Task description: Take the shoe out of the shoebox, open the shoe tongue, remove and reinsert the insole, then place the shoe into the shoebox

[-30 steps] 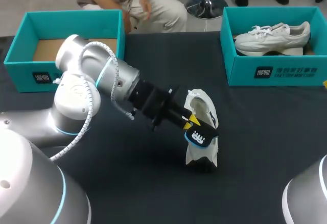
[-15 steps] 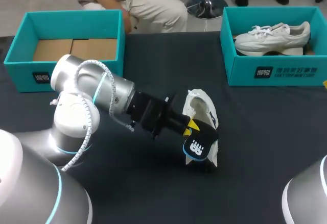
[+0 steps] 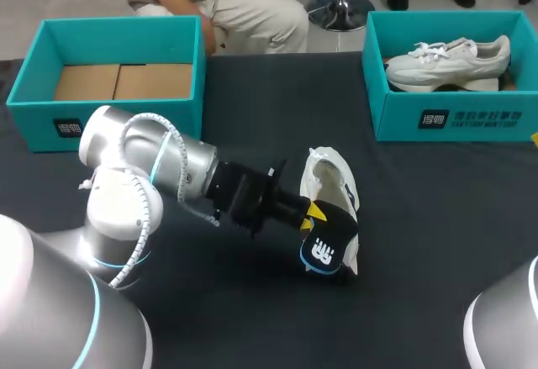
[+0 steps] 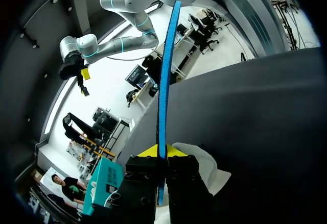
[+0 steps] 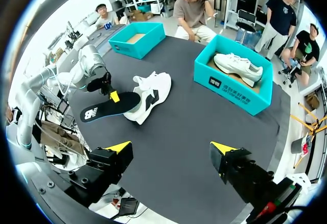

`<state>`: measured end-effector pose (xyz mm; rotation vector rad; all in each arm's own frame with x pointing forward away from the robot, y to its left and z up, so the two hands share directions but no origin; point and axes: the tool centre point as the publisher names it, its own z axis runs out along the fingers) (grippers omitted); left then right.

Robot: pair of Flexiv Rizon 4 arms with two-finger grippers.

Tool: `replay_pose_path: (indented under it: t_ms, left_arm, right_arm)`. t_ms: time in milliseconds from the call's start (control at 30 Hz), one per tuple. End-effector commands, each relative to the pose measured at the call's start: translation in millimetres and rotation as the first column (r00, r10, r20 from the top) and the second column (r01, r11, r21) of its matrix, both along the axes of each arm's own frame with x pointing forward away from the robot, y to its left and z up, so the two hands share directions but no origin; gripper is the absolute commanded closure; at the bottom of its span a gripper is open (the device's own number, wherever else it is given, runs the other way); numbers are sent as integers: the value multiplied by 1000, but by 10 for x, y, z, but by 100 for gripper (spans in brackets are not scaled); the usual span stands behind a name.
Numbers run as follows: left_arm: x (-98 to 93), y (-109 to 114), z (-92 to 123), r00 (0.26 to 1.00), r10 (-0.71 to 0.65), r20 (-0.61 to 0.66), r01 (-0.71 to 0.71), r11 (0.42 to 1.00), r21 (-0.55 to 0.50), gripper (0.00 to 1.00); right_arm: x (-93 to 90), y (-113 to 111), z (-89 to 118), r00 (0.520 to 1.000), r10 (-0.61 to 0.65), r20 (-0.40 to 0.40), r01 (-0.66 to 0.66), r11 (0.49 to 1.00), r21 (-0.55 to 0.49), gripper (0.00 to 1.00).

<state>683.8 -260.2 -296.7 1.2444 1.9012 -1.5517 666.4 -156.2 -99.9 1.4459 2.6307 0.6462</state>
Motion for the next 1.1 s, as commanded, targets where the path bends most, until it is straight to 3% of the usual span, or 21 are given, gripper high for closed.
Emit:
replay_pose_path:
  t_ms: [33,600,1100]
  left_arm:
    - [-24,21,32,1000,6,9,-6,1000,-4,100]
    - [-68,246,57,999,43,7,-43,999,-9,100]
    - [-79,113,98,1000,29,5,-29,999,-28,100]
  right_arm:
    - [26,0,3,1000,1,-6,-1,1000,-1,0]
    - [26,0,3,1000,1,-6,-1,1000,-1,0]
    - [26,0,3,1000,1,-6,-1,1000,-1,0]
